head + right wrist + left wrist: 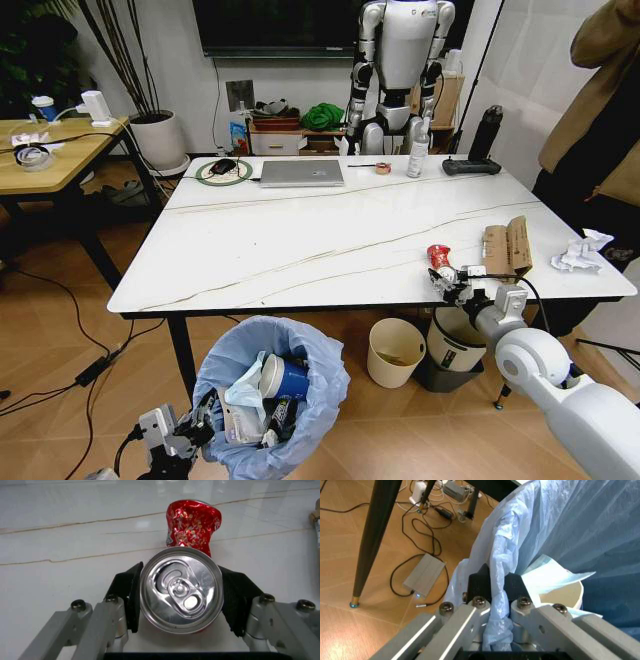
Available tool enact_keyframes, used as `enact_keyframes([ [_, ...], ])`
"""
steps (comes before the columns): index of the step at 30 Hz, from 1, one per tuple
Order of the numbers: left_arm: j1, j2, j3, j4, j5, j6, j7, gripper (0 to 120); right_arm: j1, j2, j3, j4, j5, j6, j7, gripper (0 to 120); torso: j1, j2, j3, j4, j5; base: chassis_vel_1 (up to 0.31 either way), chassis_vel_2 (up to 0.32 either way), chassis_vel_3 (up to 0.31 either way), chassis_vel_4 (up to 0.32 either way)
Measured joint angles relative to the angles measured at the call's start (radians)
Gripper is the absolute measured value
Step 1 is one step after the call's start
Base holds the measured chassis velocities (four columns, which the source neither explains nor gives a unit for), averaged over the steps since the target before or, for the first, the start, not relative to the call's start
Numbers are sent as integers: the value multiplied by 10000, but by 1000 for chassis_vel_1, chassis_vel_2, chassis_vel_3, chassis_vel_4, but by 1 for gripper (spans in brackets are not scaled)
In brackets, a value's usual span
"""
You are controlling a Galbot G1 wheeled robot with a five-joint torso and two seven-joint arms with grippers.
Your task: Pick up the trash bin and place the trash from the table into it.
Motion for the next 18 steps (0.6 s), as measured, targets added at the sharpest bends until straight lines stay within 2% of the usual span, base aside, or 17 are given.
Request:
enact_keyframes([
  [3,-6,-28,32,-2,-10,0,-3,0,219,-7,-31,173,267,472,-473,45,0,0,0,0,-3,0,0,0,0],
  [5,-2,-28,38,-2,-32,0,-4,0,454,-104,-167,366,659,1130,-1409,45,0,0,0,2,-3,0,0,0,0],
  [7,1,-28,38,-2,-34,0,-4,0,507,-137,-224,415,736,1295,-1685,45,0,0,0,2,-5,0,0,0,0],
  [13,51,-75,27,-52,-86,4,1,0,1191,-337,-1086,935,1626,2893,-5364,45,0,0,0,5,-5,0,0,0,0],
  [14,51,-75,27,-52,-86,4,1,0,1191,-337,-1086,935,1626,2893,-5364,45,0,0,0,5,-5,0,0,0,0],
  [16,32,-46,22,-55,-115,18,1,0,1377,-355,-1392,1127,1858,3221,-6510,45,0,0,0,0,-5,0,0,0,0],
  [18,51,-55,21,-61,-121,21,2,0,1508,-360,-1613,1186,1917,3330,-6963,45,0,1,-1,-1,-8,0,0,0,0],
])
